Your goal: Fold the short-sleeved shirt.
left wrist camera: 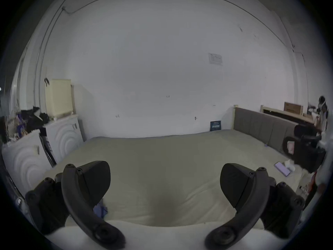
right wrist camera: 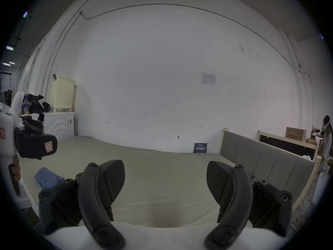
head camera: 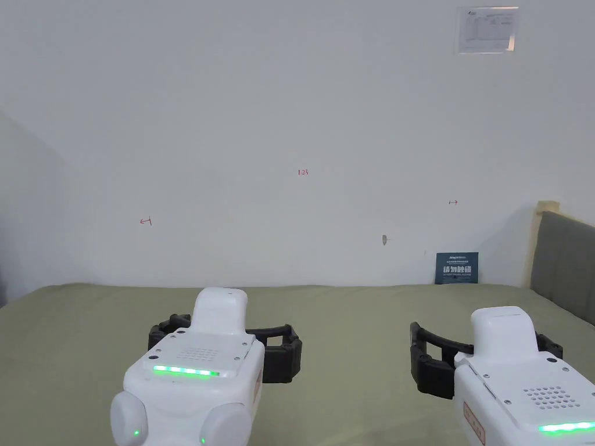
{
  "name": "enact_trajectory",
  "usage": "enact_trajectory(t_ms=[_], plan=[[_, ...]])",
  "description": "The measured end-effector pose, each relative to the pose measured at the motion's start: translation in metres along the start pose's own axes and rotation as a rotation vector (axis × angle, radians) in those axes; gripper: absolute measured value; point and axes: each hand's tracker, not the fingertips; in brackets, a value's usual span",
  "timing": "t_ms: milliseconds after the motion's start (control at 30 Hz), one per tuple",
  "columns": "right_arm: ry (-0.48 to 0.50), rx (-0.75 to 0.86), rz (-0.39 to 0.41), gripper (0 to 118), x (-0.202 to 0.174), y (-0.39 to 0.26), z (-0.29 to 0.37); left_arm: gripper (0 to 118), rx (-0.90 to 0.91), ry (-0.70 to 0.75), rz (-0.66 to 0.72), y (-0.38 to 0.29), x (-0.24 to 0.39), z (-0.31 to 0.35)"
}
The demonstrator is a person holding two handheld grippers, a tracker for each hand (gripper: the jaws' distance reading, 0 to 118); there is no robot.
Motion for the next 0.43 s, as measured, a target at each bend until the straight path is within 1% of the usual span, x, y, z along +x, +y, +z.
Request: enact_trajectory(t_ms=[33, 100, 167, 233, 433], plan=[[0.000, 0.000, -0.001, 96, 0.0004, 0.0002, 0.0002, 118, 0.003, 0.018, -0.006, -0.0010, 0.0010, -0.0008], [0.000, -0.001, -0.002, 96, 0.0010, 0.0002, 0.0005, 118, -0.010, 0.023, 0.027, 0.0003, -0.0007, -0.0028], [0.001, -0.004, 0.000, 96, 0.0026, 0.0009, 0.0006, 118, 0.029, 0.051, 0.030, -0.0008, -0.0016, -0.0001], [-0.001, -0.001, 0.005, 96, 0.0033, 0.0014, 0.0012, 118, 0.006, 0.085, 0.024, 0.0005, -0.0002, -0.0001], [-0.004, 0.001, -0.001, 96, 0.0064, 0.0038, 0.0018, 118, -0.018, 0.039, 0.056, -0.0012, -0.0074, -0.0007]])
